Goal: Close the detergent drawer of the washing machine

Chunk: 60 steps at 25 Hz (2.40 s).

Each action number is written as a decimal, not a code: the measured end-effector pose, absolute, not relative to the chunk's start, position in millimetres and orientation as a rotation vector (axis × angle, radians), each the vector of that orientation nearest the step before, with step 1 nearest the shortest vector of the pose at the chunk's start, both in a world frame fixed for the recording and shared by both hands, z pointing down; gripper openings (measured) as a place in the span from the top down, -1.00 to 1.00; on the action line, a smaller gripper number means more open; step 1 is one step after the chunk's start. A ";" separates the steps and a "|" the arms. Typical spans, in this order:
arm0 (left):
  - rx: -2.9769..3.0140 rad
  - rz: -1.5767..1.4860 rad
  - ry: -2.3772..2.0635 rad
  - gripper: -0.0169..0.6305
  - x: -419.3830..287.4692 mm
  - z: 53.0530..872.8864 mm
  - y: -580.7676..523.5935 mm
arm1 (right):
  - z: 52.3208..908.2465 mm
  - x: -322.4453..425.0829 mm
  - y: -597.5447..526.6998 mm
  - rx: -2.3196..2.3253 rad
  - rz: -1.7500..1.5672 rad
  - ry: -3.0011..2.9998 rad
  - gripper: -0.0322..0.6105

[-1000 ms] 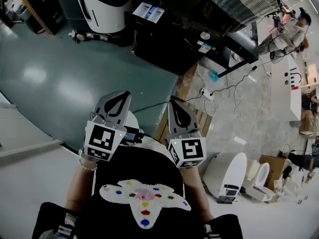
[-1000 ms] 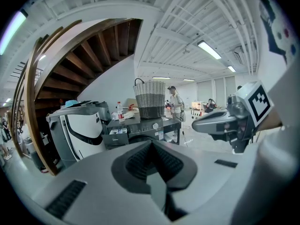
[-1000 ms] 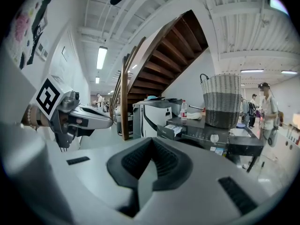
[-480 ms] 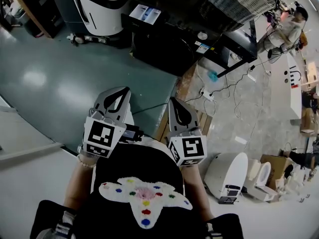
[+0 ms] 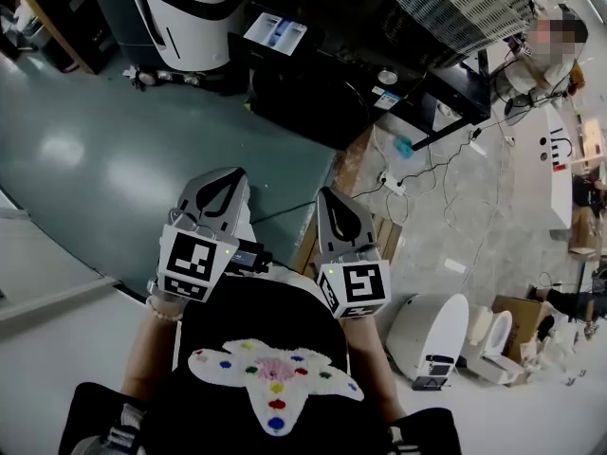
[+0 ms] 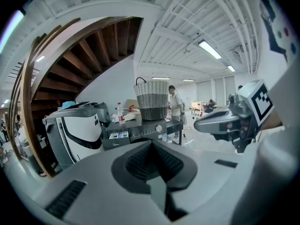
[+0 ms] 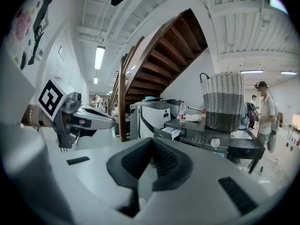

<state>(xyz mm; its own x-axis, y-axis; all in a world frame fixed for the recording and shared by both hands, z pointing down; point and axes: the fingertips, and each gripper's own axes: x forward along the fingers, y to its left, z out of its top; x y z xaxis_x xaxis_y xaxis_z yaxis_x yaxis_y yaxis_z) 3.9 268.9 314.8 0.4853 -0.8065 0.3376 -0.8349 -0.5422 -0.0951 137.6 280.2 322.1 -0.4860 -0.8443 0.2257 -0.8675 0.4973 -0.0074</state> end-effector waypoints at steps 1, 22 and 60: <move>2.636 0.529 -1.454 0.91 4.4 315.8 263.8 | 323.4 137.4 276.6 1.474 0.179 -2.541 0.89; 2.672 0.525 -1.317 0.91 -30.0 309.8 87.8 | 314.5 102.4 114.8 1.565 0.249 -2.442 0.89; 2.723 0.510 -1.130 0.91 -97.7 336.5 -85.0 | 330.0 38.0 -35.5 1.654 0.291 -2.259 0.89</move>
